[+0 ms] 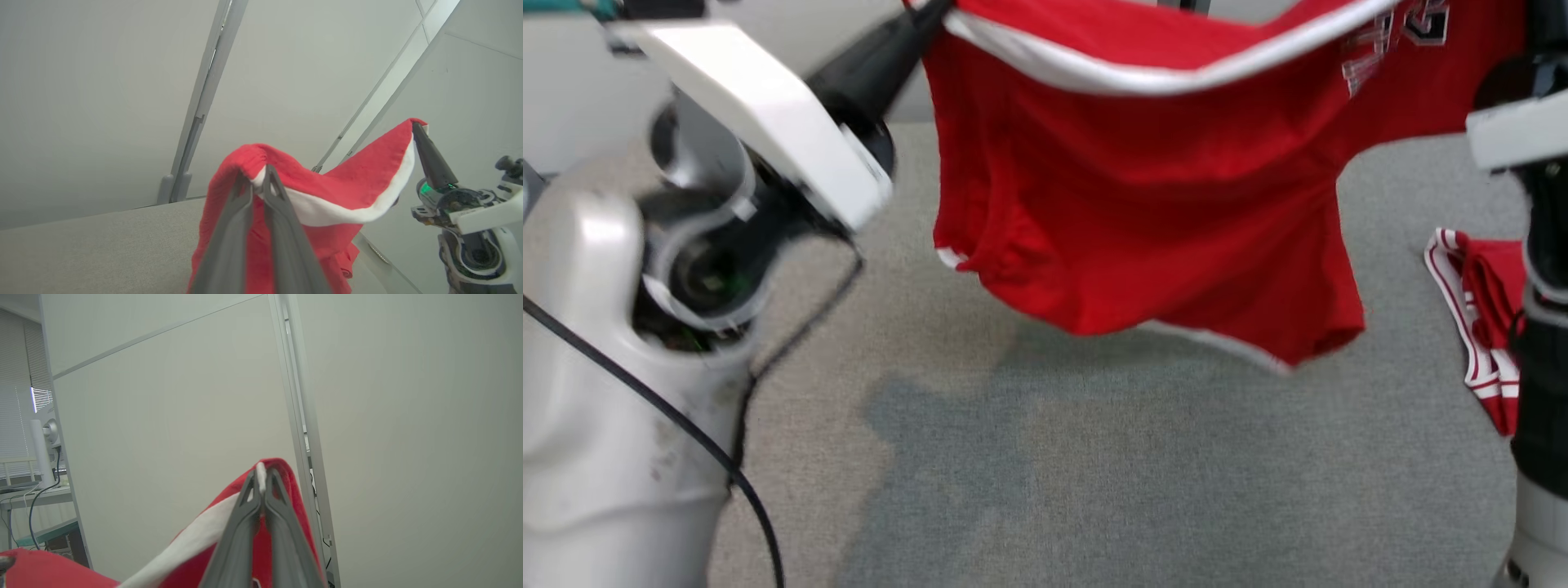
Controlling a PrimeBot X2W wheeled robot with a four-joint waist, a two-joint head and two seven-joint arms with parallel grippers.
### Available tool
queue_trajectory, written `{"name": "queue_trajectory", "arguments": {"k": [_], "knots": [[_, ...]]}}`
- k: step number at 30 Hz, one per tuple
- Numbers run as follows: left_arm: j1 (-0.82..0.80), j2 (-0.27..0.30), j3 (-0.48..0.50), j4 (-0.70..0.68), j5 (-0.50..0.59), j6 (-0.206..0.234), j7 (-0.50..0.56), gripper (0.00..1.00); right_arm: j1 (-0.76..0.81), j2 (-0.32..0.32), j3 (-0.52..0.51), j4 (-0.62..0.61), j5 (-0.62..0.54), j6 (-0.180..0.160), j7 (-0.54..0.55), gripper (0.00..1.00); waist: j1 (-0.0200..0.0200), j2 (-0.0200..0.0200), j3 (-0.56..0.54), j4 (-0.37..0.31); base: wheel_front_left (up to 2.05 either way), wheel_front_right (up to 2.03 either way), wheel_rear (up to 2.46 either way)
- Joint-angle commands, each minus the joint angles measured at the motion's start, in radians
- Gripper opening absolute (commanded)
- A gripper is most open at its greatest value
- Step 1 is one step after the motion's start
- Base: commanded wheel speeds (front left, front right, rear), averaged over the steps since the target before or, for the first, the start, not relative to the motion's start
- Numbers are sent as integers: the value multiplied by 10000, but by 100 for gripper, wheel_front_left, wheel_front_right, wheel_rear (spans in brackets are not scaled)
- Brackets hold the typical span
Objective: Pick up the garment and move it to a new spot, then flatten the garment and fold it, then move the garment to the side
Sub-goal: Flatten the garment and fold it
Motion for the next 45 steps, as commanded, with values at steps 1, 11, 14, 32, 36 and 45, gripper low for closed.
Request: {"name": "queue_trajectory", "arguments": {"k": [1, 11, 14, 32, 36, 45], "knots": [[-440, 113, 172, 85, -75, 143, 125, 0, -310, 7, -9, -35, -30, -3, 164, 0, 0, -1, 428, -84, 0, 0, 0], [-4468, 214, 360, 2470, 651, 399, 70, 0, -4381, -200, 278, 2038, -191, -4, 790, 0, 0, -1, 3233, -444, 0, 0, 0], [-6028, 362, 157, 3448, 1433, -1, -819, 0, -5988, -229, 481, 2993, -323, -3, 276, 0, 0, -1, 4170, -574, 0, 0, 0], [-8282, -152, -1441, 10331, 4035, -2186, -7448, 0, -7156, 256, 2964, 8228, 896, -4, -4133, 0, 0, -1, 6373, -892, 0, 0, 0], [-7690, -117, -2022, 11006, 4123, -2323, -7800, 0, -6614, 241, 3345, 8513, 1247, -4, -4137, 0, 0, -1, 6065, -856, 0, 0, 0], [-6506, 168, -3573, 11874, 4111, -2332, -6900, 0, -5624, -26, 4166, 9258, 1610, -4, -4132, 0, 0, -1, 5064, -607, 0, 0, 0]]}}
